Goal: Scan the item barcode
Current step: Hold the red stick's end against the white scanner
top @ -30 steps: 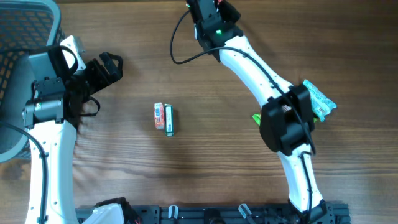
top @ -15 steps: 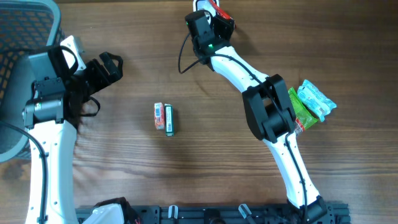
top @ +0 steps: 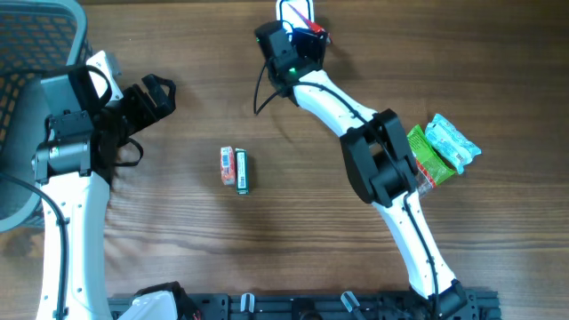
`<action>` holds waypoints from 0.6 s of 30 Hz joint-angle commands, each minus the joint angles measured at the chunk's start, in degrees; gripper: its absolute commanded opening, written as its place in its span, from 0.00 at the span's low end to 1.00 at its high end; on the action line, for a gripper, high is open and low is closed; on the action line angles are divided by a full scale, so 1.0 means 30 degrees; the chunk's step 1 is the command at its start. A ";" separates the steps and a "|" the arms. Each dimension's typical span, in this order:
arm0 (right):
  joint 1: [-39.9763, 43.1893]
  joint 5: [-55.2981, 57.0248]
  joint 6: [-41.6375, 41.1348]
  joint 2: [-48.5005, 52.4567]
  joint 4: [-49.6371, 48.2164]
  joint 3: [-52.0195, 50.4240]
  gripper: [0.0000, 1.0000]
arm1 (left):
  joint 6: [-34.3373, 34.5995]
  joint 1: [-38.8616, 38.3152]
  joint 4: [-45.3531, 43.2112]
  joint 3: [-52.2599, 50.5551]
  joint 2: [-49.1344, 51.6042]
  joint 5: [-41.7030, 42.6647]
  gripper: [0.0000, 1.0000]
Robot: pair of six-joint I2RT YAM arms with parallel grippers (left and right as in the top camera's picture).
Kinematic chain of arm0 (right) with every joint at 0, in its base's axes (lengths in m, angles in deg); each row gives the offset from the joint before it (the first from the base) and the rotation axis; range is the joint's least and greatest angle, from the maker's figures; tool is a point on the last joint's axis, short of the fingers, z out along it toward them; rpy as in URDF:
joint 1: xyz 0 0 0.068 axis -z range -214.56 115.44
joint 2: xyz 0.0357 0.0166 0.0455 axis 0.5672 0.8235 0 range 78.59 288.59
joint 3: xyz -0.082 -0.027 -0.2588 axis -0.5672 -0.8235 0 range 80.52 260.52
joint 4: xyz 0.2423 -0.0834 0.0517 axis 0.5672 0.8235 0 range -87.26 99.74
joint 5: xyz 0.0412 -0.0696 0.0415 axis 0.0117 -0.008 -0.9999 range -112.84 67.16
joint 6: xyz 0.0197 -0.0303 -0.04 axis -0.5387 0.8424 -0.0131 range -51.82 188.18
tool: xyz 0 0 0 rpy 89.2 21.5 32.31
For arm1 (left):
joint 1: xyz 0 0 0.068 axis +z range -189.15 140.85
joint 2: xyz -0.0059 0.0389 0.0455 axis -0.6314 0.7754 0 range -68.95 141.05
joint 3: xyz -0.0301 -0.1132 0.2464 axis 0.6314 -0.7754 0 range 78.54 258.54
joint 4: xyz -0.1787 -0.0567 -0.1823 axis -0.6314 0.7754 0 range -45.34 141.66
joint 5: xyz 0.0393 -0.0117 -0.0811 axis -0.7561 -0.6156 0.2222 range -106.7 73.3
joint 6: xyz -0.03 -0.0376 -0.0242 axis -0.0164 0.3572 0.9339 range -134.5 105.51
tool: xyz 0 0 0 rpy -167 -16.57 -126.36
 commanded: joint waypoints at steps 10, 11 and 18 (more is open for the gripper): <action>-0.0080 0.0087 0.0816 -0.0780 0.1836 0.0044 0.04 | -0.0335 0.0087 -0.0058 0.0262 0.0073 -0.0102 1.00; -0.0080 0.0051 0.0816 -0.0809 0.2025 0.0044 0.04 | -0.0328 0.0087 -0.0058 0.0262 0.0073 -0.0102 1.00; -0.0080 -0.2222 -0.1246 -0.1625 0.4524 0.0044 0.04 | -0.0335 0.0087 -0.0058 0.0262 0.0073 -0.0102 1.00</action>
